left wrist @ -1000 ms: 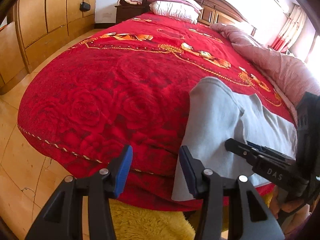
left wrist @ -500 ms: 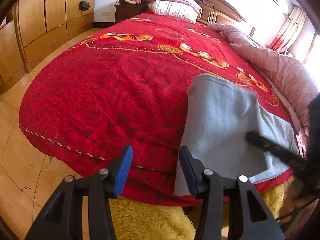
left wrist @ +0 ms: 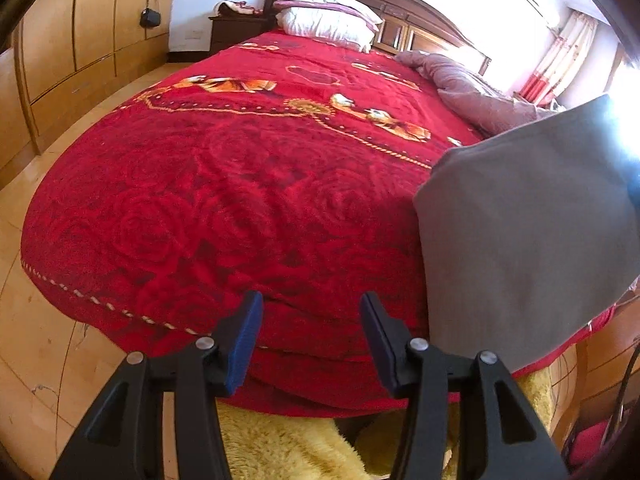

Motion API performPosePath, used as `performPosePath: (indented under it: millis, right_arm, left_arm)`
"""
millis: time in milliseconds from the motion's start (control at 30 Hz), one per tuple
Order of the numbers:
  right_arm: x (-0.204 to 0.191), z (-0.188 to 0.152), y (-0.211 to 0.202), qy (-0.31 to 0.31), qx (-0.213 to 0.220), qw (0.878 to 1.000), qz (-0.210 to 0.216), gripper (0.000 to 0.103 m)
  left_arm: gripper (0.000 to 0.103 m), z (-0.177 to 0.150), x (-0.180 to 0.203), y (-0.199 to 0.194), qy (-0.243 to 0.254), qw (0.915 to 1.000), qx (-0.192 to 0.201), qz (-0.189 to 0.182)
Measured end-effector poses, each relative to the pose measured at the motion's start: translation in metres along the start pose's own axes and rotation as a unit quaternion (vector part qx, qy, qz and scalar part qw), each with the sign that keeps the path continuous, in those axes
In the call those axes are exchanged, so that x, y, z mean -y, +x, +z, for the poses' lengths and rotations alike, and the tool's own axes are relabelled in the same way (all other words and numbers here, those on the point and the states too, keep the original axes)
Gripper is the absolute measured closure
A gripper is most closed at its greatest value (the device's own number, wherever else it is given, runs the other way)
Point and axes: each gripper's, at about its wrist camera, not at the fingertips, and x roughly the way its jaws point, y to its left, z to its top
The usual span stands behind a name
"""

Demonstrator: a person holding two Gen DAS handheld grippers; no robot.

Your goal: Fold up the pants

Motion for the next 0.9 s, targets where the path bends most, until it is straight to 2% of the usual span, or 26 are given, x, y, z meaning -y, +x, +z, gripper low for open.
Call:
performPosePath:
  millis: [267,500,633,900]
  right_arm:
    - [0.054,-0.002,-0.031,0.065,0.017,0.997,-0.045,0.097]
    - [0.109,-0.009,-0.050,0.108,0.026,0.989,-0.102,0.097]
    - [0.138,-0.022,-0.037,0.123,0.006,0.982,-0.146,0.097]
    - [0.210,-0.062,0.017,0.179,-0.065,0.968,-0.165,0.097]
  left_arm:
    - [0.042,0.018,0.029,-0.006,0.037,0.9990,0.018,-0.017]
    - [0.042,0.035,0.061,0.002,0.068,0.9967,0.018,-0.039]
    - [0.042,0.039,0.085,0.012,0.097,0.9940,0.012,-0.049]
    - [0.042,0.041,0.128,0.043,0.137,0.9888,-0.018,-0.057]
